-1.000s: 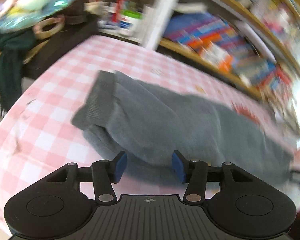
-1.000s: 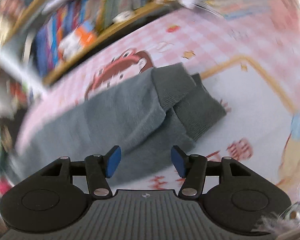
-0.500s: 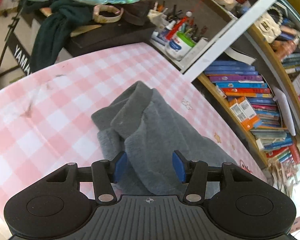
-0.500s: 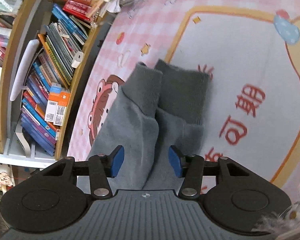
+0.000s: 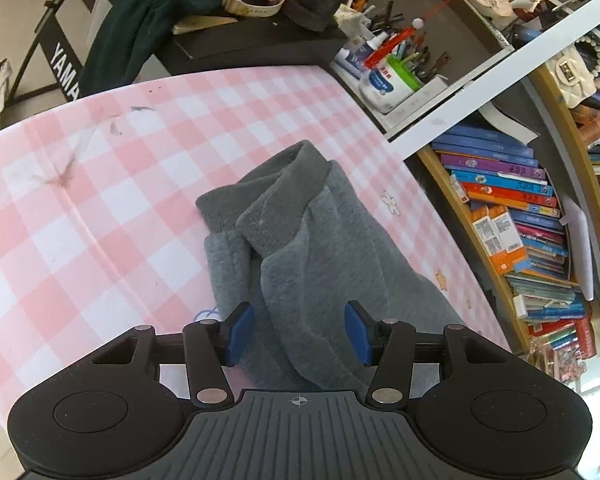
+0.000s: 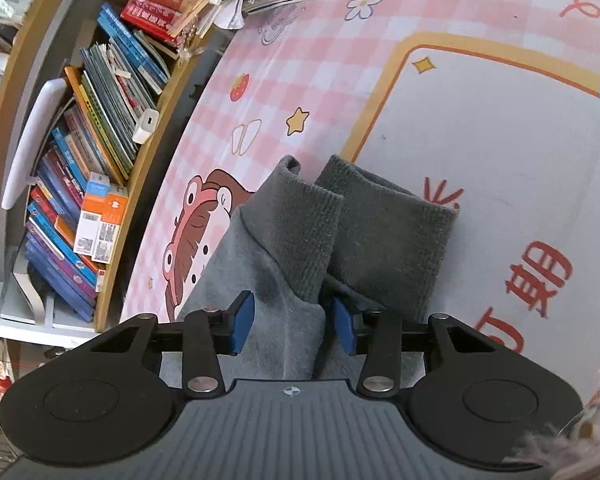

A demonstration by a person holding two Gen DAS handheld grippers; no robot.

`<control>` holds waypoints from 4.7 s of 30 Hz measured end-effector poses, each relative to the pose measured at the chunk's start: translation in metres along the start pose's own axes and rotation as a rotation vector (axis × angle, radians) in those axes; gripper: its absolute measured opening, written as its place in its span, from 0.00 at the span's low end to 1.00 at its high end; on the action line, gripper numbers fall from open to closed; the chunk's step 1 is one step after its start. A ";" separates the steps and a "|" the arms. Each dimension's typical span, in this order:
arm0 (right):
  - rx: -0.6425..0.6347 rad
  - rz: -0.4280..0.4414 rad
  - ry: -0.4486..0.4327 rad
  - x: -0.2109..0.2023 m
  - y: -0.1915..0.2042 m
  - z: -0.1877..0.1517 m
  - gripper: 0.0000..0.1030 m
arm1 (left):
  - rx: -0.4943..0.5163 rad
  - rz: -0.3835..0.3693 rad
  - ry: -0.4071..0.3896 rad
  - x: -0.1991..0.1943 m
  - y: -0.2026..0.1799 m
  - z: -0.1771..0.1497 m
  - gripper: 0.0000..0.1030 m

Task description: Fold clothes

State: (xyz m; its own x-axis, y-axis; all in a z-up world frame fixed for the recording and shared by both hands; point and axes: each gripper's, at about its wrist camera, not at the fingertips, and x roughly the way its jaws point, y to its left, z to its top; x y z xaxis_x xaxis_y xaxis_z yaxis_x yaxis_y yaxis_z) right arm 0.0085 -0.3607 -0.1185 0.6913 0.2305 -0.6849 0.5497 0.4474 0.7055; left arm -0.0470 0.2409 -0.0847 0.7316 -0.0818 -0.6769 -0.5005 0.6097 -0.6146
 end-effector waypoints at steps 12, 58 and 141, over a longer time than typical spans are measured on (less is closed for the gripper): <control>-0.169 0.313 -0.099 -0.071 0.067 0.020 0.08 | -0.025 0.040 -0.004 0.012 -0.006 0.010 0.46; -0.277 -0.182 -0.153 -0.049 -0.006 -0.017 0.34 | 0.002 0.002 -0.065 -0.015 0.024 0.017 0.21; -1.137 -0.181 0.000 0.018 0.133 -0.205 0.81 | 0.047 -0.173 0.029 0.020 0.045 0.031 0.41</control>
State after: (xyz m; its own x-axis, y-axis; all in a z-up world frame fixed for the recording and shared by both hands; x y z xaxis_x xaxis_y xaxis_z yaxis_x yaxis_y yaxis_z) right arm -0.0018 -0.1203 -0.0743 0.6457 0.0834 -0.7590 -0.0996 0.9947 0.0245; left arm -0.0406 0.2909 -0.1127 0.7912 -0.2107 -0.5741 -0.3456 0.6205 -0.7040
